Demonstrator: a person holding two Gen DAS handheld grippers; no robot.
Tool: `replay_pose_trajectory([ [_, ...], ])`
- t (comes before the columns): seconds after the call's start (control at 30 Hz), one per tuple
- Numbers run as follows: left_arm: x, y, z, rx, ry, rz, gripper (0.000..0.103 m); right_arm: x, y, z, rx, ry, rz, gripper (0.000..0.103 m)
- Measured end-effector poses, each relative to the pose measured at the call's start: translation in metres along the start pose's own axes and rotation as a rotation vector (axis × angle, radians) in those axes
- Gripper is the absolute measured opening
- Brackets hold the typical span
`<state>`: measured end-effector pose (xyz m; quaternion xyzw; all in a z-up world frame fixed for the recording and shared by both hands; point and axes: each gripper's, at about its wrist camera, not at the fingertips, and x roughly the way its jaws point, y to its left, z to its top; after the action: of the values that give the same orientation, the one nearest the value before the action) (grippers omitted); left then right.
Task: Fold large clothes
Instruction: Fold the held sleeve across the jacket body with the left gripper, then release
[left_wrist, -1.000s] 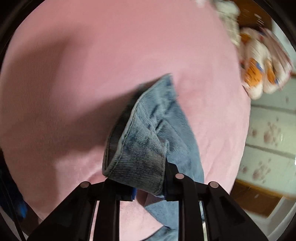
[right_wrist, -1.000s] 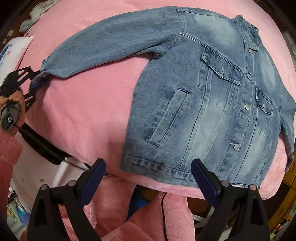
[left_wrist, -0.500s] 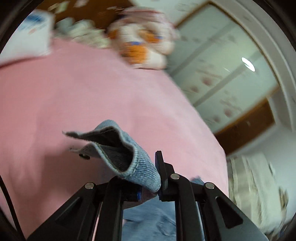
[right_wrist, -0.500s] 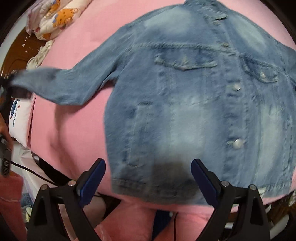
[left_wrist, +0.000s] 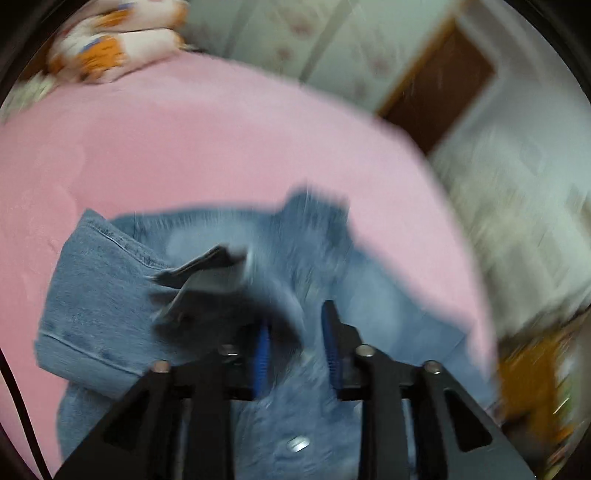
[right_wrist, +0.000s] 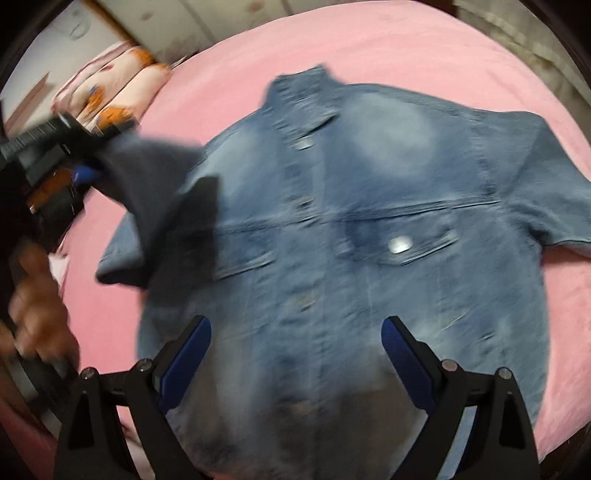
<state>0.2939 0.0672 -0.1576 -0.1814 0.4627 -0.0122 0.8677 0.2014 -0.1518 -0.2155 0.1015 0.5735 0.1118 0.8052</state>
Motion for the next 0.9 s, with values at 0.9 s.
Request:
replay_pose_trajectory([
  [0.9, -0.028, 0.199, -0.097, -0.072, 0.363, 0.370, 0.079, 0.107, 0.119, 0.024, -0.689, -0.080, -0.234, 0.074],
])
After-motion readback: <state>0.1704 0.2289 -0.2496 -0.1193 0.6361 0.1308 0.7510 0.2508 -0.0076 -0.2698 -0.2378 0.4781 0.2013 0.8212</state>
